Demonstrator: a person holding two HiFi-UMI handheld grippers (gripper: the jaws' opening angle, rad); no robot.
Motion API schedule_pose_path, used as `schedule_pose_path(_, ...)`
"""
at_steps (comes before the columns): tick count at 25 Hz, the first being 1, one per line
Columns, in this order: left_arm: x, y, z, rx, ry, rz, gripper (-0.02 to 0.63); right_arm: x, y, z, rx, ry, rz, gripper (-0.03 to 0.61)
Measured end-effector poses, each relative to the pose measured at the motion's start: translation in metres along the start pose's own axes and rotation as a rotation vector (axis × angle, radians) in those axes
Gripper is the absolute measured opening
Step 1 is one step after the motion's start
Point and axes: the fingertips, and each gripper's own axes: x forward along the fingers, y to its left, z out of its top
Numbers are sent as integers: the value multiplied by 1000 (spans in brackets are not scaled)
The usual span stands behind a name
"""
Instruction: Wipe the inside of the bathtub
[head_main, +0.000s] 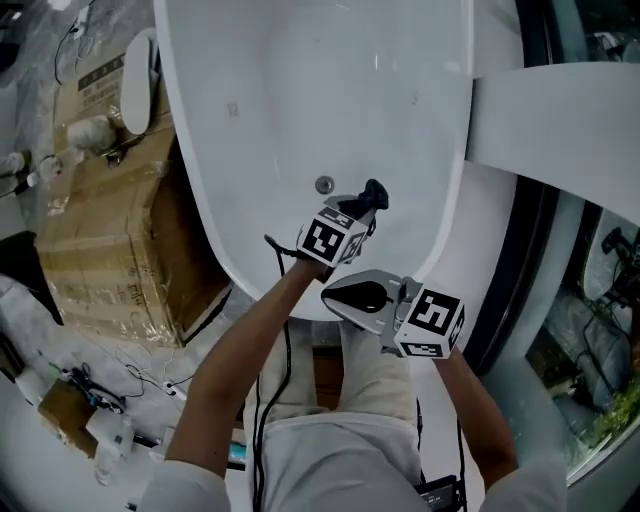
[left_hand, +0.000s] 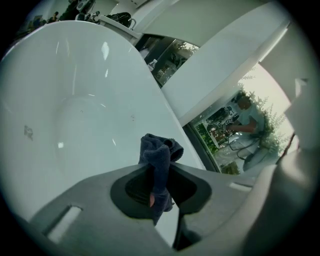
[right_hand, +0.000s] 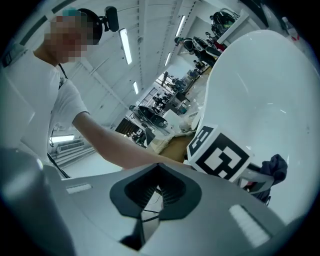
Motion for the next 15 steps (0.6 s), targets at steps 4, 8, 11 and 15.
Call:
schedule_pose_path(4, -37, -1, 20, -10, -55, 27, 60, -11, 6, 7, -58, 12, -31, 5)
schedule_pose_path(8, -71, -12, 36, 39, -76, 74, 60, -27, 8, 15, -64, -22, -100, 5)
schedule_pose_path(11, -93, -20, 45, 52, -76, 97, 60, -46, 3, 31, -81, -58, -234, 5)
schedule_pose_path(15, -124, -44, 61, 56, -111, 112, 60, -77, 1, 53, -129, -89, -414, 5)
